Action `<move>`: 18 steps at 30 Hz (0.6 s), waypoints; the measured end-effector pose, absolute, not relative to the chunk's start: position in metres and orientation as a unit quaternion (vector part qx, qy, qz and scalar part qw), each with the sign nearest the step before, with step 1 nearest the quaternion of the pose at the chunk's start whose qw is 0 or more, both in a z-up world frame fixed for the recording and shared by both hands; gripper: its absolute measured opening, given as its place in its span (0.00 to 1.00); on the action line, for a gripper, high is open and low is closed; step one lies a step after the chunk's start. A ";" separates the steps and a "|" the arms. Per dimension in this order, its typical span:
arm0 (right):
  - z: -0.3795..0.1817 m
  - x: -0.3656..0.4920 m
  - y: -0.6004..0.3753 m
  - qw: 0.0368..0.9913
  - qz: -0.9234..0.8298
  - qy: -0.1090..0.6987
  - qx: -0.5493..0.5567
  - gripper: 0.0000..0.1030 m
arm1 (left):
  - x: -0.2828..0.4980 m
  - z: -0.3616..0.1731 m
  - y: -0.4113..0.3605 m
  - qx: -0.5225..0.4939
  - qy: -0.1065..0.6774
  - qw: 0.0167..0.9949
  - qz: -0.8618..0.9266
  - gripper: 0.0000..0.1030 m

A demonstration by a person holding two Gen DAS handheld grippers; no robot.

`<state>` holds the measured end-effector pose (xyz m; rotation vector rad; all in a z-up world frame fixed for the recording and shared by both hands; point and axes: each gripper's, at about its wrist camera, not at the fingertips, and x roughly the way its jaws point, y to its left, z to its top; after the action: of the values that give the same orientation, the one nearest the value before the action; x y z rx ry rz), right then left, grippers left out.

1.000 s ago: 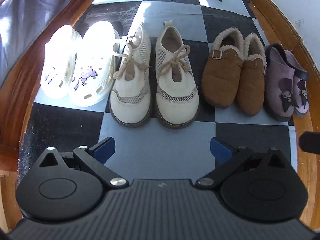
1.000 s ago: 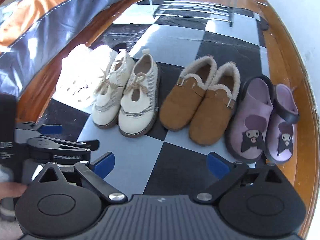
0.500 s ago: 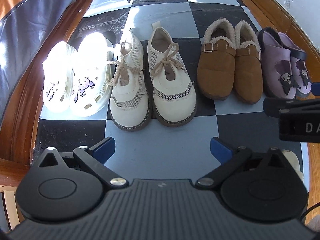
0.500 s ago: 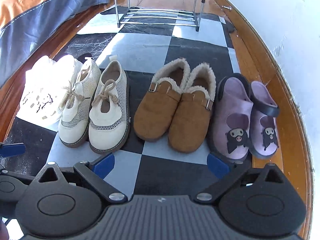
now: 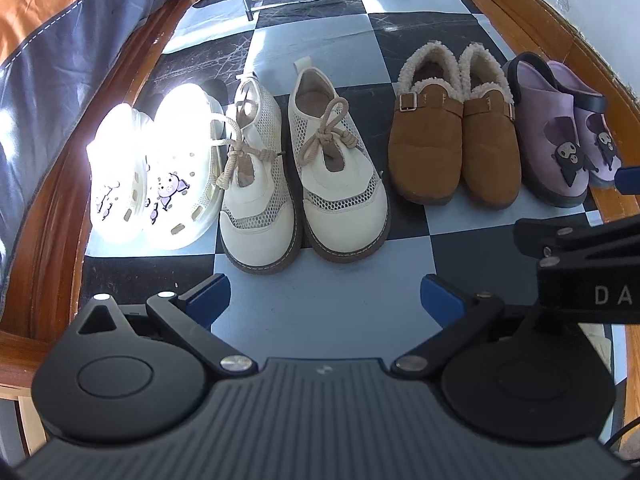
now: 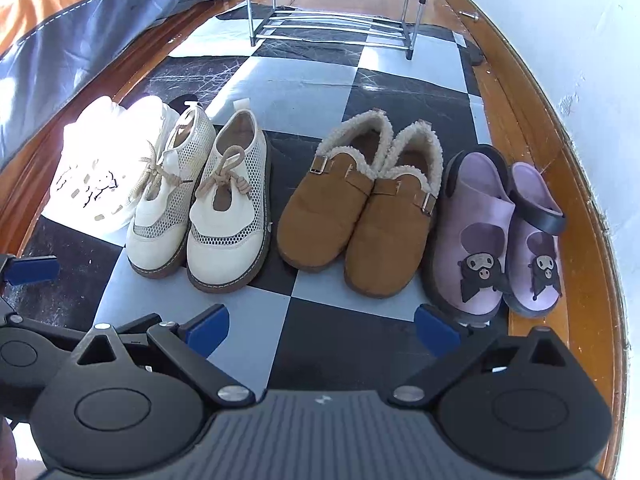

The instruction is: Organize scattered shoes

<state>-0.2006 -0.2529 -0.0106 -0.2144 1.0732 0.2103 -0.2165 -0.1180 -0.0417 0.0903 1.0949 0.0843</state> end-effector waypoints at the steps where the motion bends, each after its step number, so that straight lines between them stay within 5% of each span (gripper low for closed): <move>1: -0.011 -0.201 -0.252 0.848 0.100 0.510 -0.103 0.97 | -0.217 -0.042 -0.118 0.045 0.520 0.852 0.040 1.00; 18: -0.004 -0.198 -0.257 0.854 0.090 0.503 -0.104 0.97 | -0.222 -0.034 -0.113 0.021 0.503 0.864 0.028 1.00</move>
<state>-0.1983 -0.2569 -0.0039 -0.2183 1.0572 0.1902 -0.2221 -0.1134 -0.0339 0.0446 1.0534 0.0587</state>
